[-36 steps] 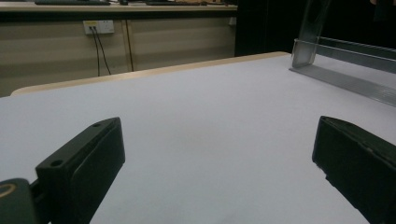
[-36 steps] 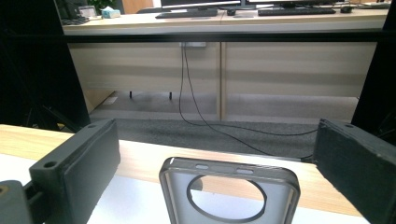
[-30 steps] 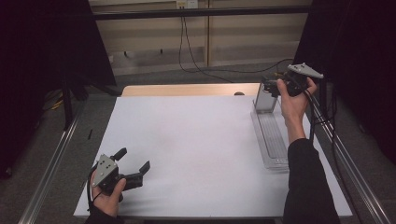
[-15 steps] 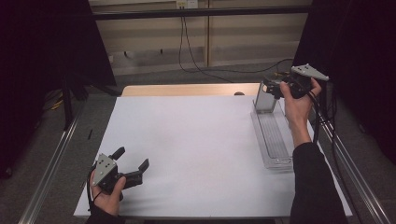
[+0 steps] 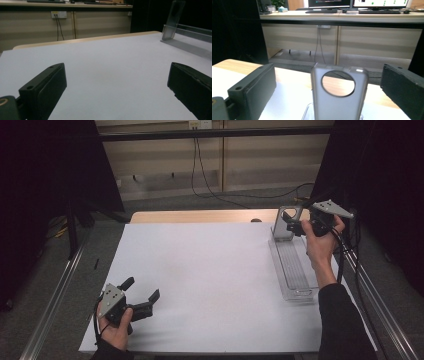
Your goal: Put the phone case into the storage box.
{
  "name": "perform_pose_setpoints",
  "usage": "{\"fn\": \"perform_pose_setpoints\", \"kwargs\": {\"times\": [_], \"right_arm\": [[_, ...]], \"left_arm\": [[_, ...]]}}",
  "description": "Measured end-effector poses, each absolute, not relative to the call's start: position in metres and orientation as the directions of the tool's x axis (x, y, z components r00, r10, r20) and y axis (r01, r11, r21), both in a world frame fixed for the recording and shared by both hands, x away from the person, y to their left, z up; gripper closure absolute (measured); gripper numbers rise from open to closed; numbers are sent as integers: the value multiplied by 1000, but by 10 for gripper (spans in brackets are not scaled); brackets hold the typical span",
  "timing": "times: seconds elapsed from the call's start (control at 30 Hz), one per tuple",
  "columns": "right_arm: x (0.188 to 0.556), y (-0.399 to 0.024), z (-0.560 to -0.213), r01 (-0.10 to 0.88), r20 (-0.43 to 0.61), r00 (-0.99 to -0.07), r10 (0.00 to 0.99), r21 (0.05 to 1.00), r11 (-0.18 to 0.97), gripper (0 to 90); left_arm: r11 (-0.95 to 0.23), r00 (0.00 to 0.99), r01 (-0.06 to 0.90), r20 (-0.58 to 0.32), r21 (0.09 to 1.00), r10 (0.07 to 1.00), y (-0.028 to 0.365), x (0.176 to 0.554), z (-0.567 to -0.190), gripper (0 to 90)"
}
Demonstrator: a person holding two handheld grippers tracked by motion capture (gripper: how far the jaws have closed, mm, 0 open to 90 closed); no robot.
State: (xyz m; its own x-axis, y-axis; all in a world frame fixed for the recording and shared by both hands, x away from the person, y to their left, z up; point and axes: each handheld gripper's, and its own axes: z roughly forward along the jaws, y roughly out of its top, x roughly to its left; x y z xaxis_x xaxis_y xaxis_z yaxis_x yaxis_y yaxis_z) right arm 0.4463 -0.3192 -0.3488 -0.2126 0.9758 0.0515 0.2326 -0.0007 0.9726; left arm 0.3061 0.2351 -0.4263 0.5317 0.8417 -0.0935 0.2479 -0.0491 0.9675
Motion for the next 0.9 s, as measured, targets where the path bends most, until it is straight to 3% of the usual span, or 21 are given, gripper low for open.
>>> {"fn": "perform_pose_setpoints", "kwargs": {"times": [0.9], "right_arm": [[400,-309,-361,224,50,-298,953,974,19,1]], "left_arm": [[-57,550,209,-69,976,832,238,306,-424,14]]}}
